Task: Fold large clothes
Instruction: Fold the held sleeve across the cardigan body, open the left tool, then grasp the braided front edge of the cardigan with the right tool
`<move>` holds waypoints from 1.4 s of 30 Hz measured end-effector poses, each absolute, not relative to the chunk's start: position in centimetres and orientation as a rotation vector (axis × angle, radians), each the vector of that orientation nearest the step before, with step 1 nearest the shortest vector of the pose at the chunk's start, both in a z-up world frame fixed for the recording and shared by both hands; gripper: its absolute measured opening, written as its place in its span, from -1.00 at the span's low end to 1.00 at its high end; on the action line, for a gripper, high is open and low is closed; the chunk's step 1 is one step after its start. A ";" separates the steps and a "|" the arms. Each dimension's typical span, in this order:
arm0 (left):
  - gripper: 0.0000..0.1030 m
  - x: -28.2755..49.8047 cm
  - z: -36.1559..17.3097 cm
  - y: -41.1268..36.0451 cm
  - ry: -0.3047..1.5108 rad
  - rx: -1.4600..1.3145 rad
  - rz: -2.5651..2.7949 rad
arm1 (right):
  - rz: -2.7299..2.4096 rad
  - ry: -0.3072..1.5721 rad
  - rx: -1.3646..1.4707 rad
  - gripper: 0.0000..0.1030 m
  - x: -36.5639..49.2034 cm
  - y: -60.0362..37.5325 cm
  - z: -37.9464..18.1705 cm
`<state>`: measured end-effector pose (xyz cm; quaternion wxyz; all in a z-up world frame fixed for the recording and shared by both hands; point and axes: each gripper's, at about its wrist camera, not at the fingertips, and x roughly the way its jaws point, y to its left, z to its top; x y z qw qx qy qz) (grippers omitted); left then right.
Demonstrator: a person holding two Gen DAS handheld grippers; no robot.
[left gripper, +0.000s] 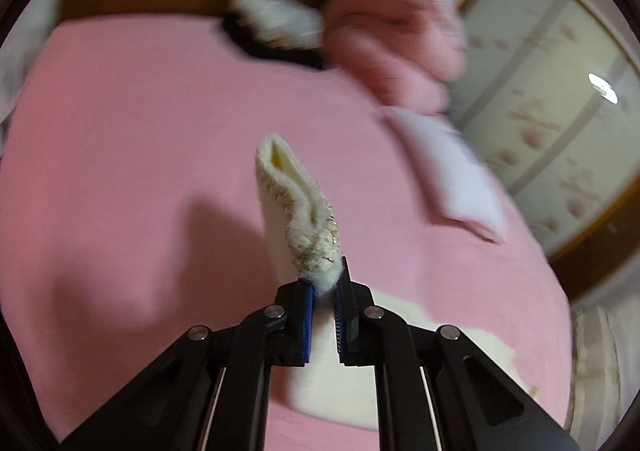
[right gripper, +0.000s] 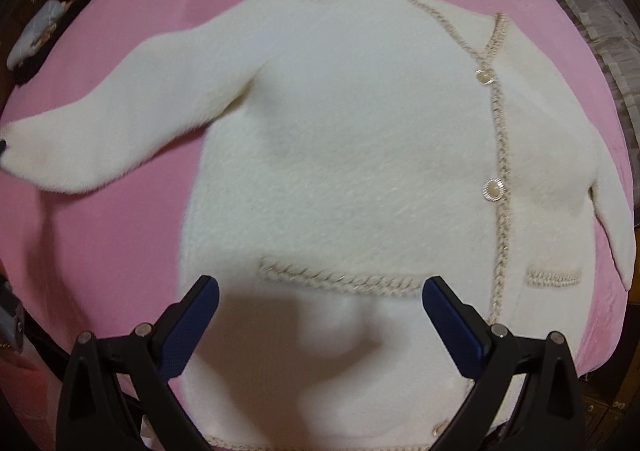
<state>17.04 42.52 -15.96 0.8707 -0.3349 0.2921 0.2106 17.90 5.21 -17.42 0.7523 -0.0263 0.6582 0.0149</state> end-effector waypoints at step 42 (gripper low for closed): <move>0.72 22.9 -30.3 22.1 1.305 -0.467 0.347 | 0.427 1.305 0.482 0.30 30.8 -1.9 -25.4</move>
